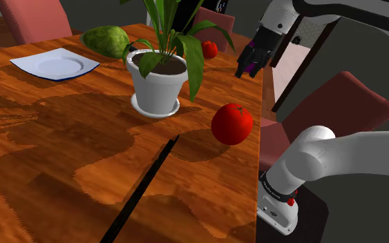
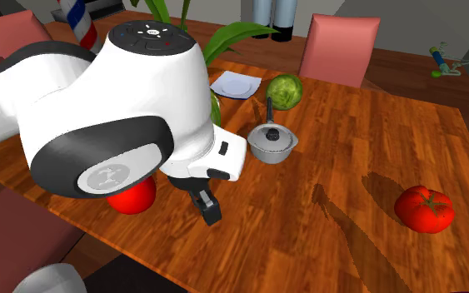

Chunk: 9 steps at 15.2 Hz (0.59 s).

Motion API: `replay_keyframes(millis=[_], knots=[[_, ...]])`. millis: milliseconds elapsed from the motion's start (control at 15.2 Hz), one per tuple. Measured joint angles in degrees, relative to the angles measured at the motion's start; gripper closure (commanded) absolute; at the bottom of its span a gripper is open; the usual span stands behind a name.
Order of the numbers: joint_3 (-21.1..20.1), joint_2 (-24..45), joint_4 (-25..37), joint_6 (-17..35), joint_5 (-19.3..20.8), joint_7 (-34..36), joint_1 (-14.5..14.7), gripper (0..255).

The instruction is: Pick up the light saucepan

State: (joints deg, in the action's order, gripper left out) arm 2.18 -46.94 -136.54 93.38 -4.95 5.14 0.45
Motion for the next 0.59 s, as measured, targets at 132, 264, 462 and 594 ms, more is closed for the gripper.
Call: replay_keyframes(millis=[132, 264, 462, 594], knots=[[0.32, 1.07, 0.39, 0.62, 0.12, -0.86, 0.26, 0], [1.16, 4.81, 2.42, 2.14, 0.31, -3.60, 1.22, 0], [2.88, 11.79, 6.37, 4.74, 0.53, -8.92, 2.86, 0], [3.57, 17.03, 10.46, 5.60, 0.24, -12.15, 4.15, 0]])
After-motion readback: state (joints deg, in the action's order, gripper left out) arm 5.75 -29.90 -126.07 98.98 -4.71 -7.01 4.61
